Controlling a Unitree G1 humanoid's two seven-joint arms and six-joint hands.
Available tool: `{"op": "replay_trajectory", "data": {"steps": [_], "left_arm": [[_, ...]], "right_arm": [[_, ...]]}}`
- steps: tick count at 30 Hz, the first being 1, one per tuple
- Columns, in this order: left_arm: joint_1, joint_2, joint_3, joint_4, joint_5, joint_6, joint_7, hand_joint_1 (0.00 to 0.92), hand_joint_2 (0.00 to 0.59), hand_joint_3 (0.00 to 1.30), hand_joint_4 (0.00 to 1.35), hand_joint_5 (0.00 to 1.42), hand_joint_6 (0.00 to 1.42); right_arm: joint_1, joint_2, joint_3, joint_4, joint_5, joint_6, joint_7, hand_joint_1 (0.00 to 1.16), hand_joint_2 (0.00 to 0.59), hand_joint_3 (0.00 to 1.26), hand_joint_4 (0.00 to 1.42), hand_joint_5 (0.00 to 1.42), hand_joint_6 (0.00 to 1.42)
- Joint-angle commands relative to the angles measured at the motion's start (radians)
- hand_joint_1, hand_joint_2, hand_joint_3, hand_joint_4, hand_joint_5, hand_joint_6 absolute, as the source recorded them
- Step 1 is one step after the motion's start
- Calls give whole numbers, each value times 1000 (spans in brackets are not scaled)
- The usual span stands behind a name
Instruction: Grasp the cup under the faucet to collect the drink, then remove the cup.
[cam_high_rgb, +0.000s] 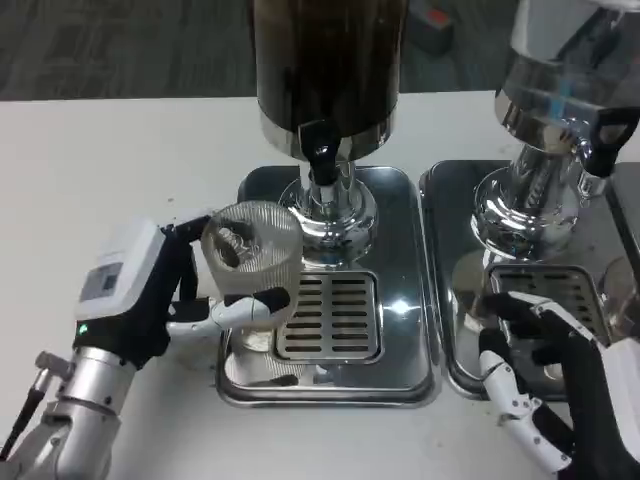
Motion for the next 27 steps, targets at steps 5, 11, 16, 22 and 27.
{"op": "replay_trajectory", "data": {"steps": [5,11,16,22,27], "left_arm": [[-66,-20,-35,29,15,3,1,347,107,695,1019,1179,1424],[-96,-34,-60,63,14,5,-6,347,107,695,1019,1179,1424],[-108,-49,-87,73,21,7,-7,343,108,695,1019,1179,1424],[-116,-56,-105,82,32,-1,-17,335,109,695,1007,1166,1420],[-124,-57,-125,84,41,0,-30,331,106,684,995,1154,1414]], "right_arm": [[0,26,25,-15,-13,1,-29,315,430,405,352,380,469],[-8,50,43,-16,-25,4,-44,315,430,406,352,381,469],[-7,57,46,-19,-25,6,-45,316,430,409,352,382,469],[-8,65,50,-18,-25,7,-43,314,431,410,352,384,469],[-14,71,52,-14,-25,8,-41,308,436,410,352,387,469]]}}
